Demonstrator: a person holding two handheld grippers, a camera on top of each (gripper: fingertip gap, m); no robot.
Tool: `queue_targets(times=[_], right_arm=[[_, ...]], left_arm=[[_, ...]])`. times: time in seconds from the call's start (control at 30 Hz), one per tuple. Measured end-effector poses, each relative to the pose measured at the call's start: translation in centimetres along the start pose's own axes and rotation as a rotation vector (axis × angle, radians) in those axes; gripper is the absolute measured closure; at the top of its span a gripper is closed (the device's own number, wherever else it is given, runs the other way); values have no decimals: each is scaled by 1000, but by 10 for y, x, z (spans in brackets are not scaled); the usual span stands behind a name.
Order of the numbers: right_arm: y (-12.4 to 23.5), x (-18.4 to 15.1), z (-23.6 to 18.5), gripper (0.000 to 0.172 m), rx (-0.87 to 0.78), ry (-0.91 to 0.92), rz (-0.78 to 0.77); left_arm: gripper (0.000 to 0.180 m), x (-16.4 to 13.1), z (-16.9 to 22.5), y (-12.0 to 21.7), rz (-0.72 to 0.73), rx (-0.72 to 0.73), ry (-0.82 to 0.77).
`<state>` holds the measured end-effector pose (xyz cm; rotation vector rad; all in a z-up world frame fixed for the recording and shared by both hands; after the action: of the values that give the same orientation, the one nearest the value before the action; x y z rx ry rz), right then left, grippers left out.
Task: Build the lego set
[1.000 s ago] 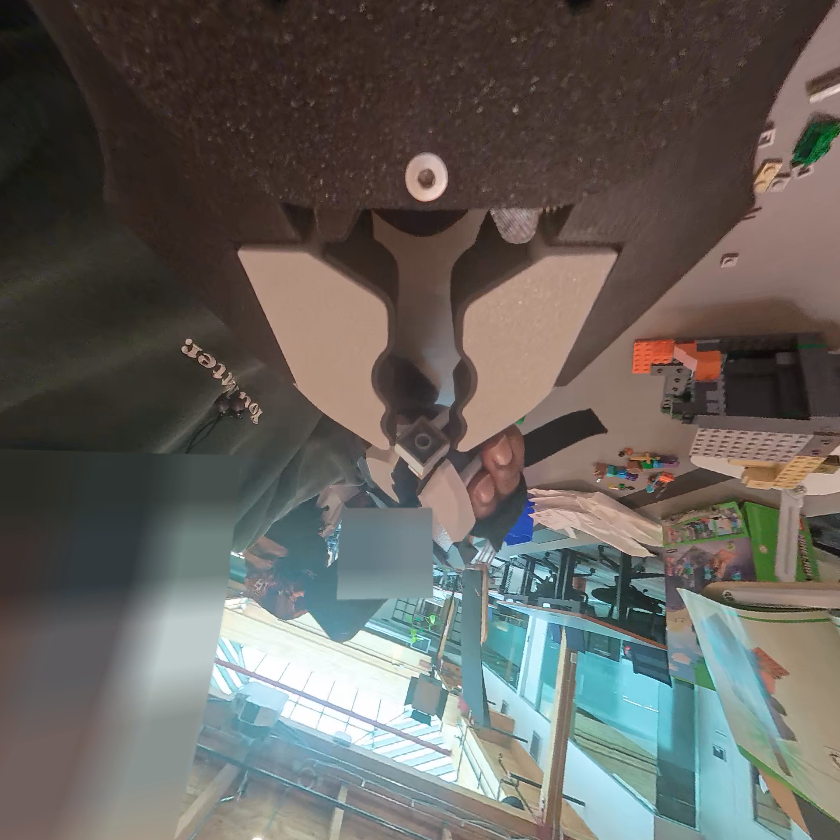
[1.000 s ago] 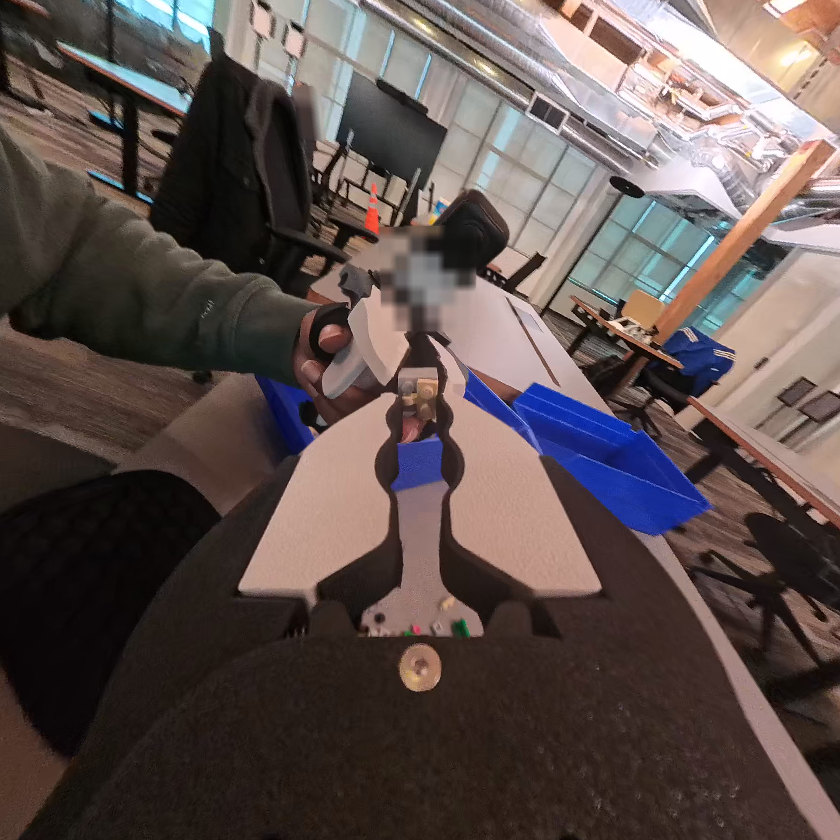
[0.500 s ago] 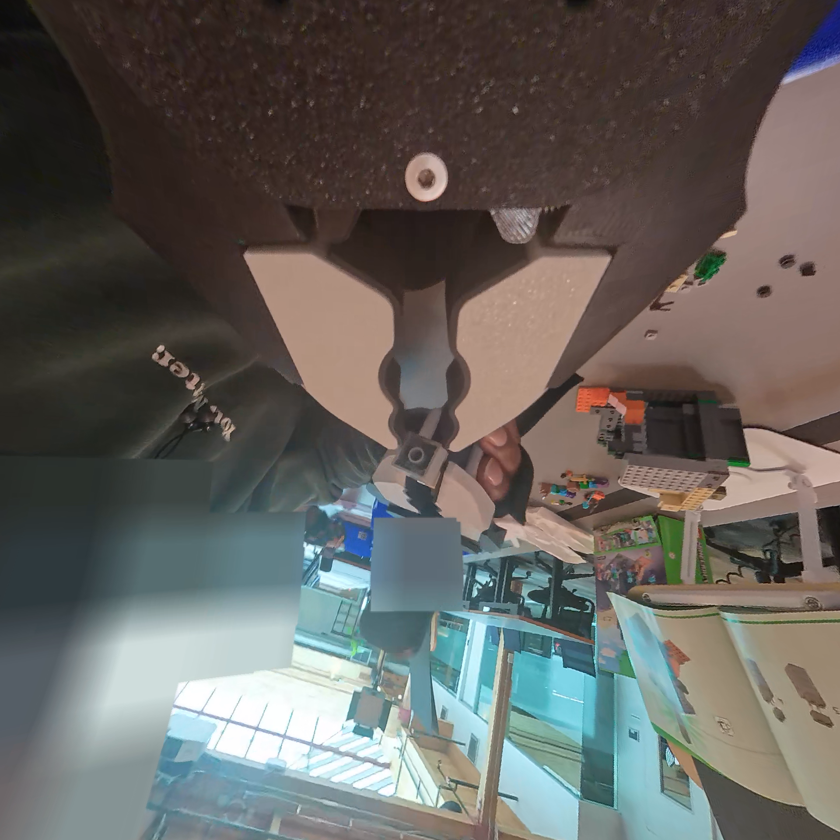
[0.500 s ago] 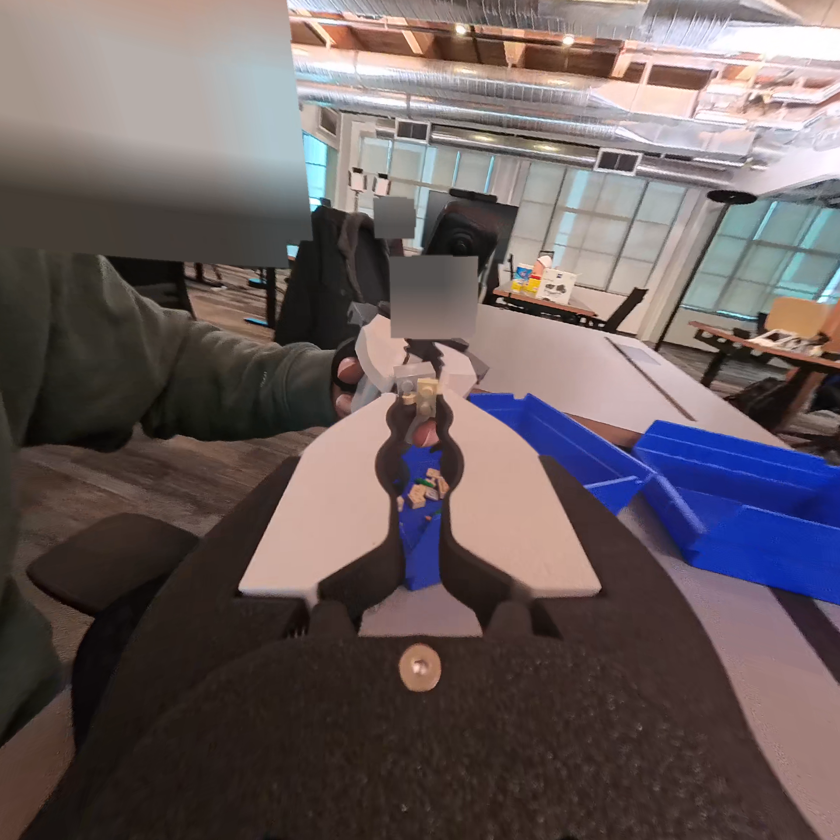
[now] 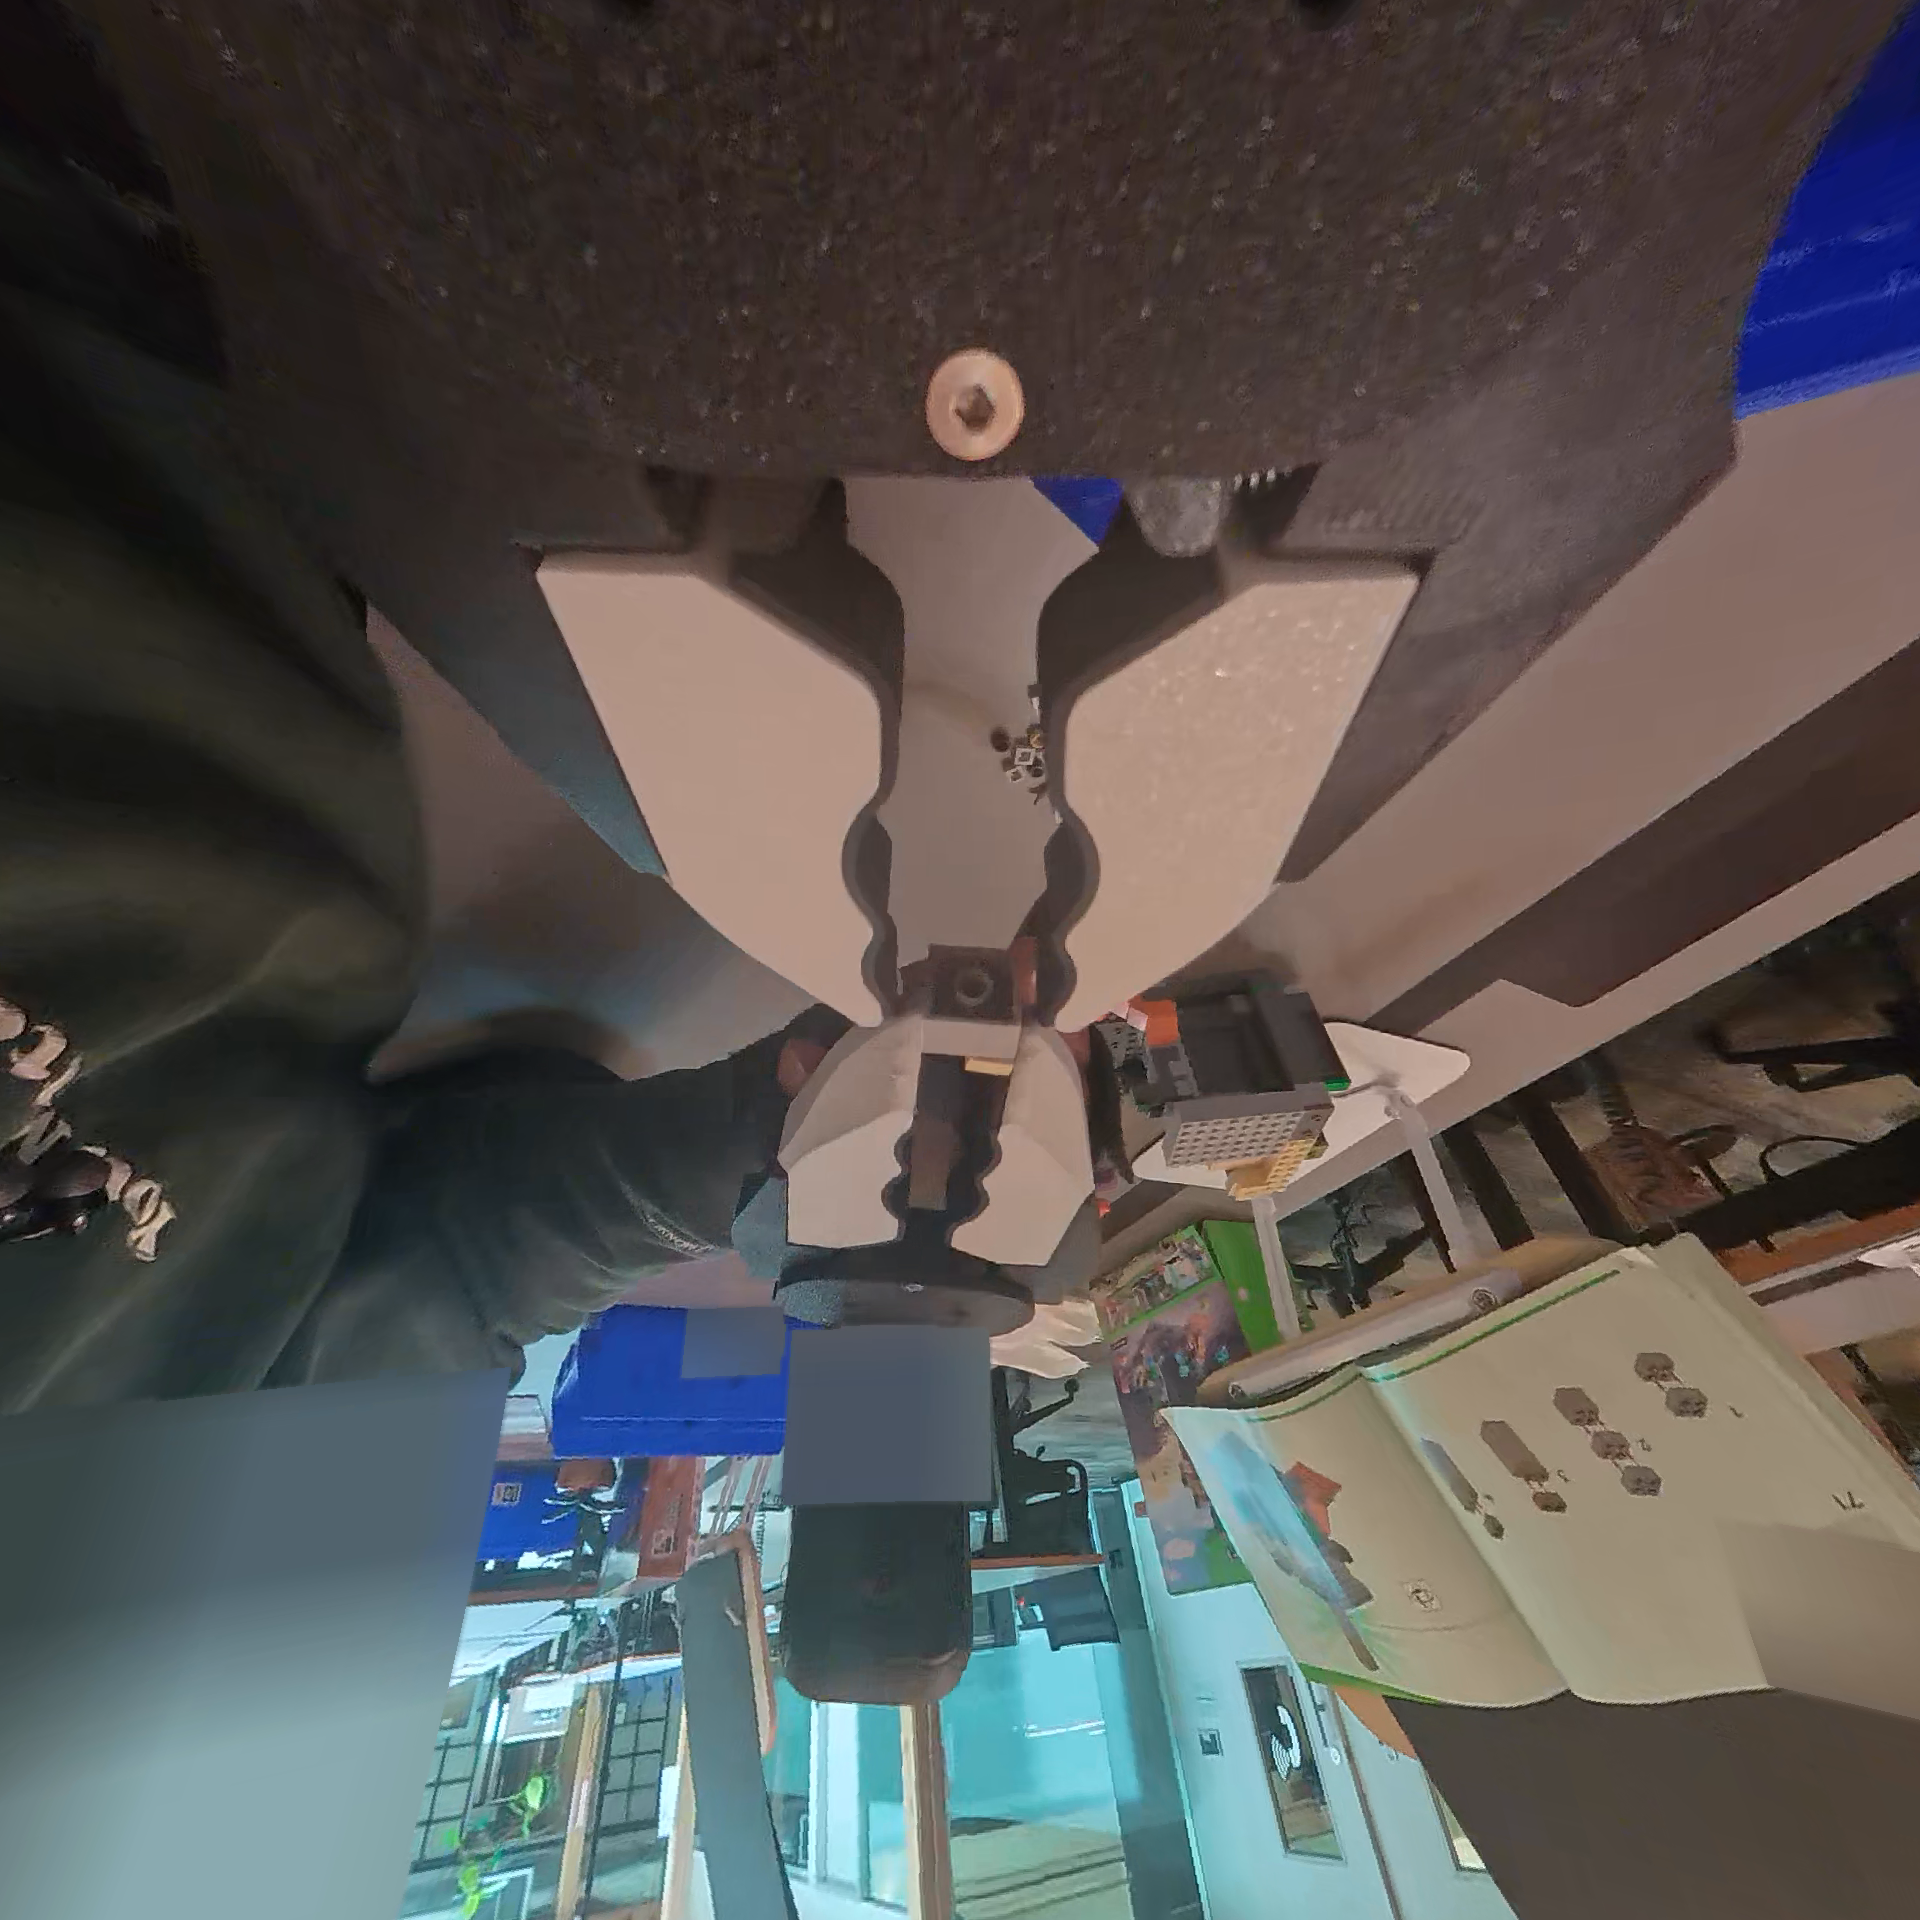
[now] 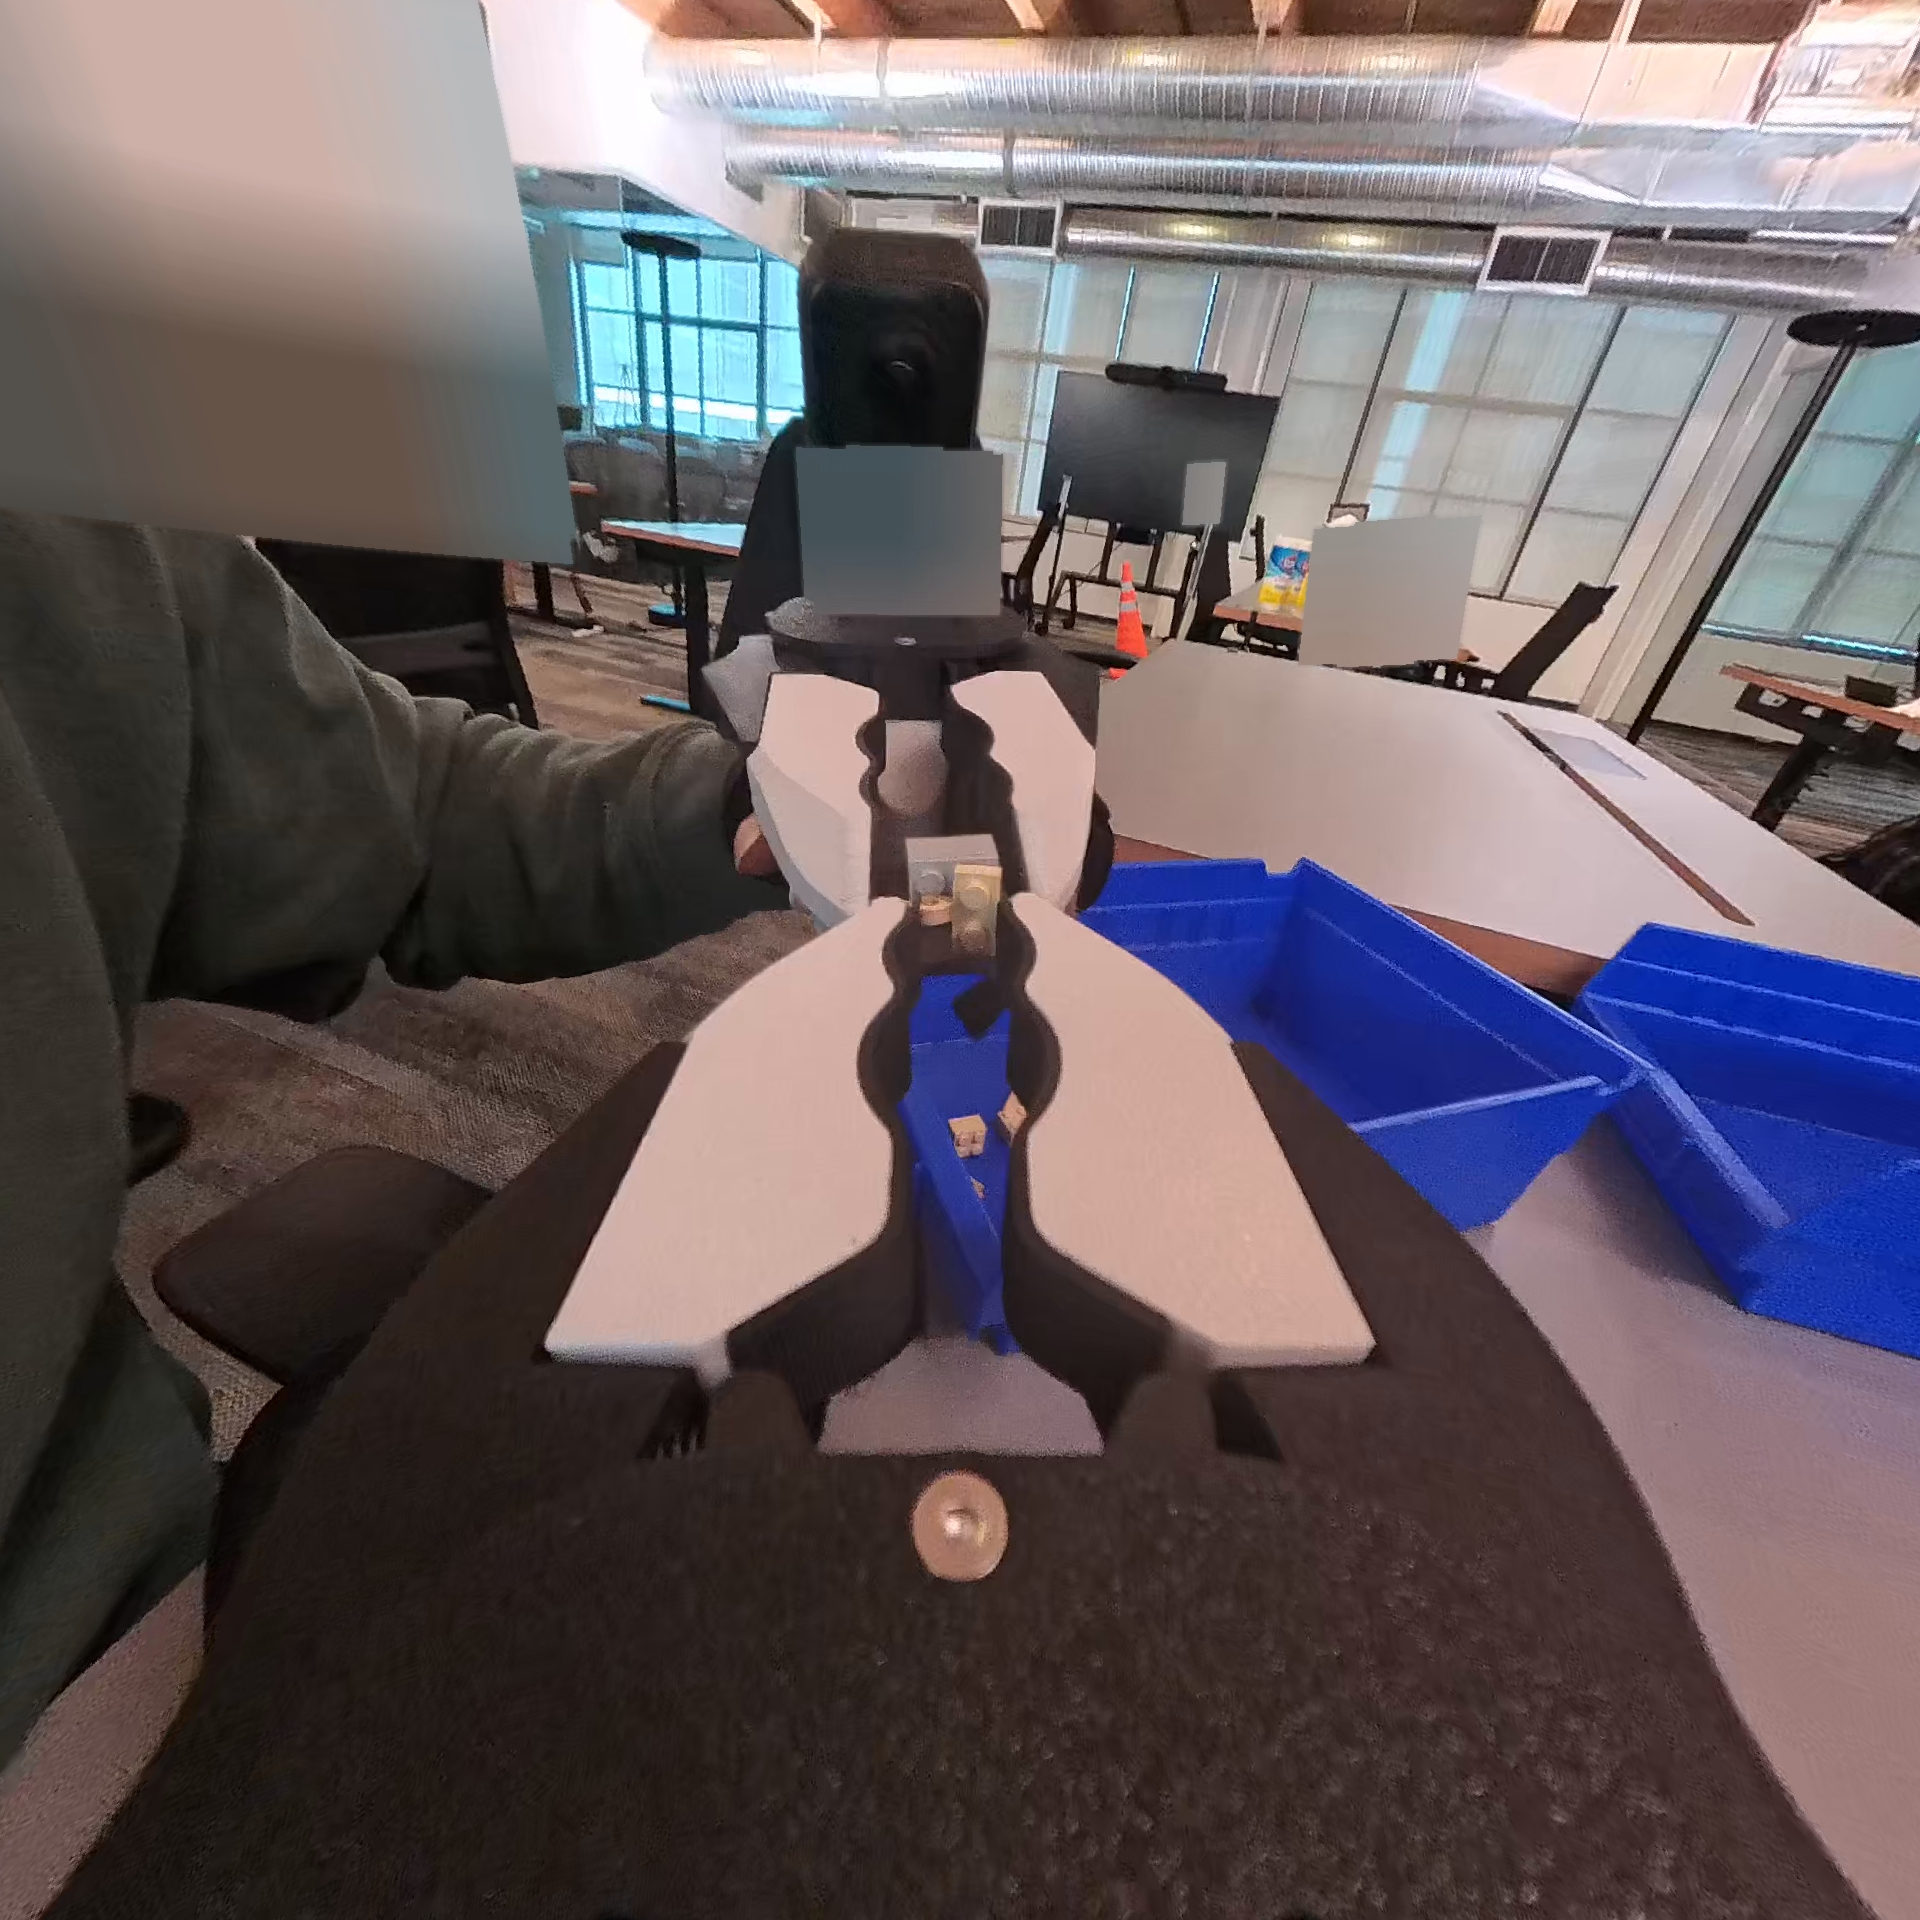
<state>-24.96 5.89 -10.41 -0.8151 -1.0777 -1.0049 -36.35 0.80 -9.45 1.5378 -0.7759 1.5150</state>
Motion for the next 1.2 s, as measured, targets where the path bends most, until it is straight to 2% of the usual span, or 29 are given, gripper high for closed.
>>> queue_targets(times=[0.13,0.33,0.6,0.83,1.0,1.1,1.2], right_arm=[[-4,-2,2,158,-15,6,-45],[-10,-10,4,158,-26,-8,-74],[-22,-23,9,159,-30,-15,-164],[-58,-39,23,159,-29,52,-369],[-92,-48,44,158,-64,91,-477],[-100,-51,53,145,-75,61,-468],[-97,-51,56,140,-79,40,-439]], left_arm=[[164,-5,-5,7,6,9,35],[164,-11,-11,20,21,42,74],[164,-19,-28,37,-38,208,110],[164,-21,-44,64,-85,439,126],[164,-26,-46,74,-69,489,179],[164,-28,-44,77,-54,476,188],[163,-27,-45,84,-33,483,195]])
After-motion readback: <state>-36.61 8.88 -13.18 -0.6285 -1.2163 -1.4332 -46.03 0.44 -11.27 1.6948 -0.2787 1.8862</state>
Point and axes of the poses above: each gripper's, where its closed fingertips meet, y back along the fingers, x out of its top, z = x × y across the jaws, the point moved 7 cm from there along y, back along the fingers, and after that the axes turned 9 degrees about y, right-handed, at the moved point
